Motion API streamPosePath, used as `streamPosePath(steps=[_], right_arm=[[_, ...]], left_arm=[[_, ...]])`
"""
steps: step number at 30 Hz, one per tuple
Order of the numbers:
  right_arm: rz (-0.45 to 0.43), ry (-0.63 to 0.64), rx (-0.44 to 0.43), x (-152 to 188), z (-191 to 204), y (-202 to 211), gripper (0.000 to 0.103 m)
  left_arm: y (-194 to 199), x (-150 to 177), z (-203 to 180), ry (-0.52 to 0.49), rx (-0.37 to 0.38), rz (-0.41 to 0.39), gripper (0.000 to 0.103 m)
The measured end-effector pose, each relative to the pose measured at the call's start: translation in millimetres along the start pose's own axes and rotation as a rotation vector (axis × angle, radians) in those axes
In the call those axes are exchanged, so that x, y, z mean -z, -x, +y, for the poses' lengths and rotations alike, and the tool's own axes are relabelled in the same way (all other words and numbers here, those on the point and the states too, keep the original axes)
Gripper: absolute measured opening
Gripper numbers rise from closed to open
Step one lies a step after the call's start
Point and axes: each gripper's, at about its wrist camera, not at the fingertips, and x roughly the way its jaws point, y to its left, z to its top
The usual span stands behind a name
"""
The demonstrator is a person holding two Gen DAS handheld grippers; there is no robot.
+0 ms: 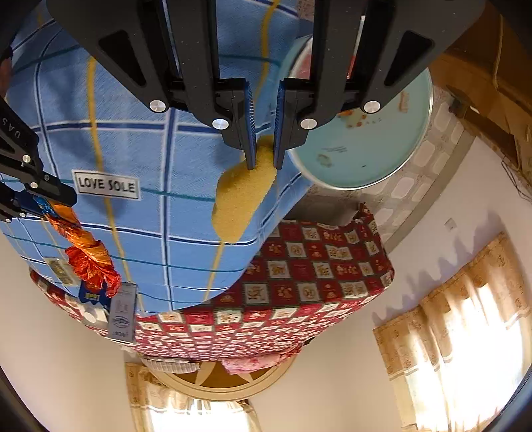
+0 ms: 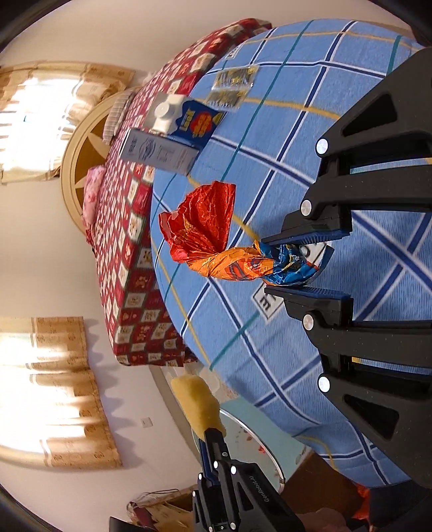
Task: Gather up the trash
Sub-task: 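Carry the yellow sponge and candy wrapper over the blue bin with both tools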
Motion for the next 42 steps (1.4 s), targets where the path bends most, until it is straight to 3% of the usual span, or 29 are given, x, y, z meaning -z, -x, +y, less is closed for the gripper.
streamPosePath(steps=[16,42], right_arm=[[-0.017,0.116,-0.082,-12,55,-4,0.023],[-0.040,0.231,-0.173,-22,118,-3,0.023]], left_arm=[[14,27,59,0.051,-0.112,0.022,0.010],[29,51,106,0.109,-0.190,0.041,0.010]])
